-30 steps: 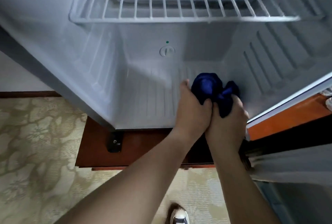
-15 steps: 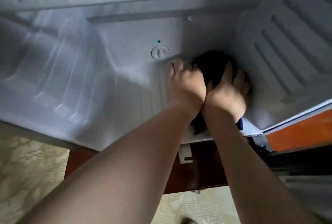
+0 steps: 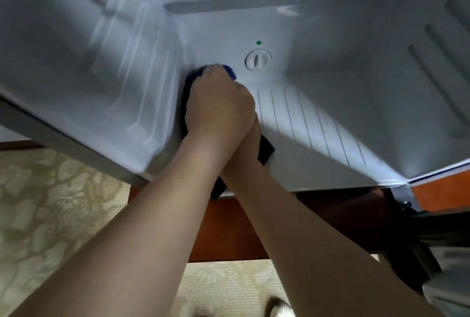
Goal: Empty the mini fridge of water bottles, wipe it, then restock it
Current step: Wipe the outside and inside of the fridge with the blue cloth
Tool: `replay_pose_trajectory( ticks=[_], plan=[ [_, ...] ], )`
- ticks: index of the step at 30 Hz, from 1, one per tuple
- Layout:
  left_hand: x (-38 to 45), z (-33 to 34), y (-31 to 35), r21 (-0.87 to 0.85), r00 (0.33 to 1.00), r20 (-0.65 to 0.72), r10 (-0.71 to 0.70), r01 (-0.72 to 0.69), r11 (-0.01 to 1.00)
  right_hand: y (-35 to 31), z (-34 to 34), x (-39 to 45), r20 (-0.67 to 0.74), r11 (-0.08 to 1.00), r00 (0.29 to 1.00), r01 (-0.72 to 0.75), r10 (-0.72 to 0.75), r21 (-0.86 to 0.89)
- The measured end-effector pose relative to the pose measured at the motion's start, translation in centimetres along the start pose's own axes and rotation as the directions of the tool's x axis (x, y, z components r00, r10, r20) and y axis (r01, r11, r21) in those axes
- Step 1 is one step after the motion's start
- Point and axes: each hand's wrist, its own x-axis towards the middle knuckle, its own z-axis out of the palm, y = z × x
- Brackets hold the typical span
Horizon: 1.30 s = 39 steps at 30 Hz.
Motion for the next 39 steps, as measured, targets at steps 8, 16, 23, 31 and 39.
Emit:
replay_pose_trajectory(
  ticks=[8, 16, 23, 31, 39],
  plan=[
    [-4.5, -1.0, -2.2, -0.057, 0.994, 0.101, 0.04, -0.034, 0.998, -0.2, -2.7, -3.6, 0.073, 0.991, 0.993, 0.097, -0.091, -0.09],
    [-7.2, 5.4, 4.3, -0.176, 0.953, 0.156, 0.261, -0.233, 0.956, 6.7, -8.5, -3.8, -0.014, 0.961, 0.989, -0.144, 0.144, -0.237],
    [-7.6, 9.7, 8.4, -0.664, 0.957, 0.233, 0.17, 0.029, 0.748, 11.9, -11.2, -0.6, -0.183, 0.794, 0.864, -0.503, 0.469, -0.341],
    [-13.8, 4.7, 0.6, -0.868, 0.947, 0.139, -0.288, 0.257, 0.424, 5.1, -7.3, -1.6, -0.115, 0.965, 0.972, -0.183, 0.207, 0.186],
    [-15.9, -0.3, -2.2, -0.852, 0.811, 0.163, -0.562, 0.403, 0.334, -2.6, -5.2, -4.1, 0.441, 0.125, 0.872, -0.472, 0.212, 0.873]
  ],
)
